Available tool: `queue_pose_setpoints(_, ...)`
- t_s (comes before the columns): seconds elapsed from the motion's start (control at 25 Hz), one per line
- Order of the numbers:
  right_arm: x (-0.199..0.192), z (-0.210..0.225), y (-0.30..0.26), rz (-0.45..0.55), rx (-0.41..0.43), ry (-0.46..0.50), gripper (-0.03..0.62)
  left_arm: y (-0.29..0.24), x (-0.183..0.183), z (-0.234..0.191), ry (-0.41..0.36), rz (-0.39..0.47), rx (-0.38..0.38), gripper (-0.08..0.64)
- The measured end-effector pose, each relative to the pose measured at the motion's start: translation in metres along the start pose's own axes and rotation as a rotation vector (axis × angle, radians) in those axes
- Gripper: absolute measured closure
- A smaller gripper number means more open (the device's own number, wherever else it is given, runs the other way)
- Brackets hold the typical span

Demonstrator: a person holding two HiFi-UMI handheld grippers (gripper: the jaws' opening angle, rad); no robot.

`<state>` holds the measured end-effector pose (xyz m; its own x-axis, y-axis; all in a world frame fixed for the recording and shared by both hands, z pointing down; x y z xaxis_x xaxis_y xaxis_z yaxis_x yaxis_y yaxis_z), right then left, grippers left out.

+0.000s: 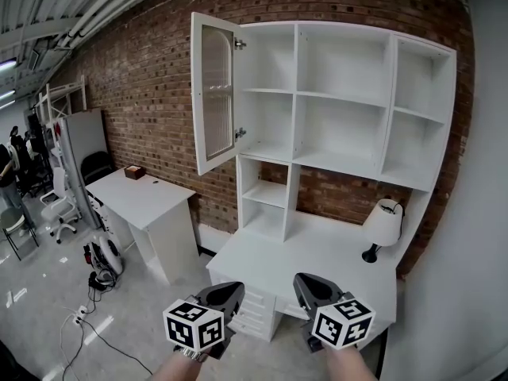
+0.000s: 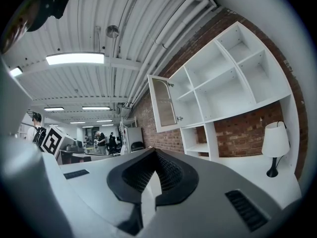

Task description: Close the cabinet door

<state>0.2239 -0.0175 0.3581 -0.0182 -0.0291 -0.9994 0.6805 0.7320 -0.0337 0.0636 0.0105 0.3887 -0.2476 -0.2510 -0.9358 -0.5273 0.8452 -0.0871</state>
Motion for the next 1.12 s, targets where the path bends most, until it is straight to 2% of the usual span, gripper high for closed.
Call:
queue_pose_setpoints(0.4,-0.007,0.01,-0.012,-0.009,0.017,0.016,0.568,-0.012,0.0,-0.004,-0.01,-0.009,0.033,0.561)
queue_pose_setpoints(0.64,-0.015,0.013,-0.029,-0.009,0.027,0.013,0.568,-0.017,0.003,-0.02,-0.015,-0.006,0.057,0.561)
queue_pose_setpoints(0.88,-0.017,0.013,-0.055,-0.01,0.01,0.023,0.568,-0.031,0.008,-0.045,0.003,0.007,0.027,0.561)
queue_pose_setpoints(1.12,-0.009,0.012,-0.1,-0.01,-0.047,0.034,0.568,-0.047,0.028,-0.092,0.002,0.001,-0.021,0.561)
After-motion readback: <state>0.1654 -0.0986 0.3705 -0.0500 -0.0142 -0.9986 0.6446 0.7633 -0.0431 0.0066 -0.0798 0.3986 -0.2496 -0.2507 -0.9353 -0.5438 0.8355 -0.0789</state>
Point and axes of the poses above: the fingertips, and each gripper's own axes: y backward along the fingers, z to its right, x out of its top, the point moved 3 cm from there along y, backward along the fingers, and after that the axes turned 8 degrees about y, right-handed, at the moved point
